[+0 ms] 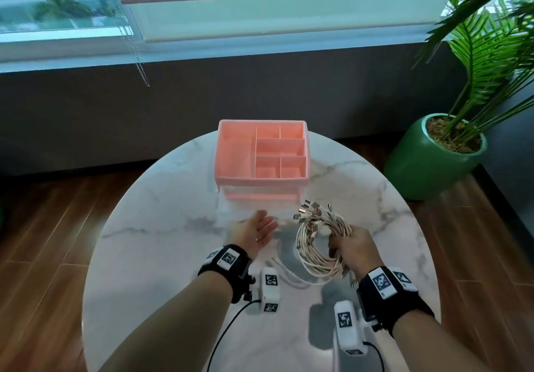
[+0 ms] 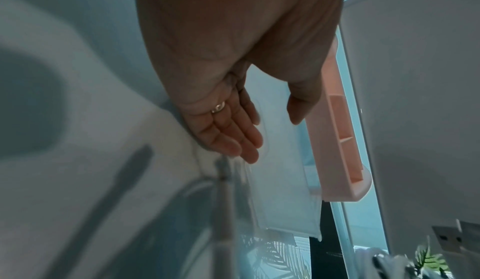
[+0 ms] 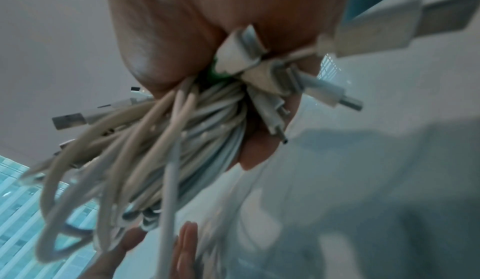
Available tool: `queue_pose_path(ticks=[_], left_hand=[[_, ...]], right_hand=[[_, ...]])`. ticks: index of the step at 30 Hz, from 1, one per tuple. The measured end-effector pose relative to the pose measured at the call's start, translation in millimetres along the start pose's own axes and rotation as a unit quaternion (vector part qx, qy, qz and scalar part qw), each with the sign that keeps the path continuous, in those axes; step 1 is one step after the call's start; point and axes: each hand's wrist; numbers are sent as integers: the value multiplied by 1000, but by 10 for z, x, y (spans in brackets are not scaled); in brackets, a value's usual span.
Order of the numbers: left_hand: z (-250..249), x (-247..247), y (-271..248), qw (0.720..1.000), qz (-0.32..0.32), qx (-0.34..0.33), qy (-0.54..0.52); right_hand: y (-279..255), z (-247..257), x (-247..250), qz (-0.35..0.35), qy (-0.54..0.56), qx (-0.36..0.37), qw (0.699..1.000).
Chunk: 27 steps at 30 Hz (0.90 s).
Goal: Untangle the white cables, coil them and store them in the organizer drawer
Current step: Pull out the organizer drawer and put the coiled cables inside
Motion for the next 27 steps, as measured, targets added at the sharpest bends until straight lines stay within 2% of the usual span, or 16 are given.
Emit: queue_pose_path(ticks=[7,14,17,19,22,25,27], left_hand=[[197,250,-264,998,-1,52,21],[261,412,-353,998,-46,21,43],[189,470,-410,992,-35,-16,122],[122,562,-421,983,-59,-38,169],[30,748,-393,967,-166,-86,175],[-91,865,-367,918,-282,-201,196],[-211,855,-405,895,-285,-255,230]], right_hand=[[-197,199,-21,-19,48,27,998],[-378,150,-73,-33,85,5,996],[-446,94,-78,-39,103,-13,994],[-456,71,-81,-43,109,-18,993],[-444,61,-84,-45,114,-20,992],[-429,77,-105,-41,124,-20,991],[-415,91,-127,-37,129,-19,991]])
Point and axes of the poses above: each hand's wrist, its own y-axis towards the middle knuckle, its own x-axis out of the back of the hand, z = x × y, and after that the axes turned 2 degrees about -z, right-handed
